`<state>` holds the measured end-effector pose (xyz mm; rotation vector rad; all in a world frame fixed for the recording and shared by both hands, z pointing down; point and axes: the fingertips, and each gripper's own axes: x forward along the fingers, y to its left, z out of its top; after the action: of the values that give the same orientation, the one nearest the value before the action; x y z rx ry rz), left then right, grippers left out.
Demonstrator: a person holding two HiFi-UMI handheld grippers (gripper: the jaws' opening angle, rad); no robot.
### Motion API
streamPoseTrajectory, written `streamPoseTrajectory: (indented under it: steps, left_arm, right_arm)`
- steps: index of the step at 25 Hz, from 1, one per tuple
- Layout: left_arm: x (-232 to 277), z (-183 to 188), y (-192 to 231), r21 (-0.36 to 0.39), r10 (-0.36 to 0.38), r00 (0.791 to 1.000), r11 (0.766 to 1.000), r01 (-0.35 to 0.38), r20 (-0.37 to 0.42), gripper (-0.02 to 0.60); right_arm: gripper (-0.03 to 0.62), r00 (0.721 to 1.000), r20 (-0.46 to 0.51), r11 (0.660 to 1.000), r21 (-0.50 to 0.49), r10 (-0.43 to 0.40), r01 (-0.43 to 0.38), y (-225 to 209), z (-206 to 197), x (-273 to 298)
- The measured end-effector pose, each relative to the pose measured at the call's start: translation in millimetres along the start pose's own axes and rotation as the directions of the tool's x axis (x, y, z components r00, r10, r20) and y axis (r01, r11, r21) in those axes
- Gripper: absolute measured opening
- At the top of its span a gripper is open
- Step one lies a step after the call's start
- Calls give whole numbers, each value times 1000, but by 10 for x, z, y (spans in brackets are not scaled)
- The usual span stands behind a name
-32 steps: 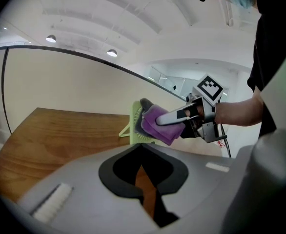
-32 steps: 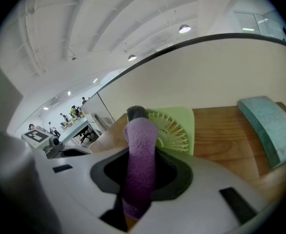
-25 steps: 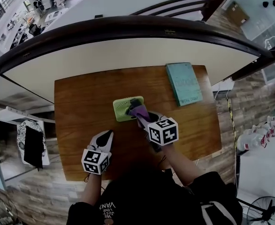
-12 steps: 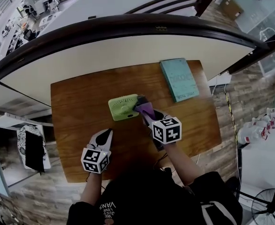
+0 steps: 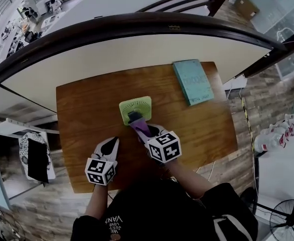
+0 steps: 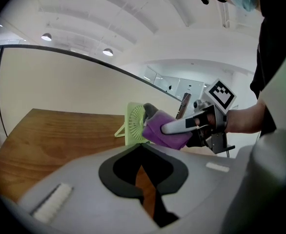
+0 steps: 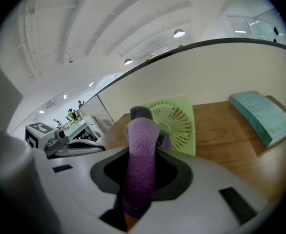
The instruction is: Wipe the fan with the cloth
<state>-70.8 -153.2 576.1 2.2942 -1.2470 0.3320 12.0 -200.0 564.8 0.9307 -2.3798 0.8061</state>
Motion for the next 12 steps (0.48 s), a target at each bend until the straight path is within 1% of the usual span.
streamPoseTrajectory:
  steps: [3, 8, 12]
  left_arm:
    - [-49, -7, 23, -12, 18, 1000, 1000, -18, 7, 11]
    - [-98, -38, 46, -36, 52, 999, 998, -51, 15, 11]
    - [-106, -49, 56, -49, 75, 997, 996, -74, 14, 11]
  right_arm:
    - [98, 999, -32, 999, -29, 39, -40, 136, -33, 180]
    - [98, 992, -86, 993, -68, 89, -95, 243, -80, 441]
    - [98, 989, -107, 991, -73, 100, -108, 200, -116, 533]
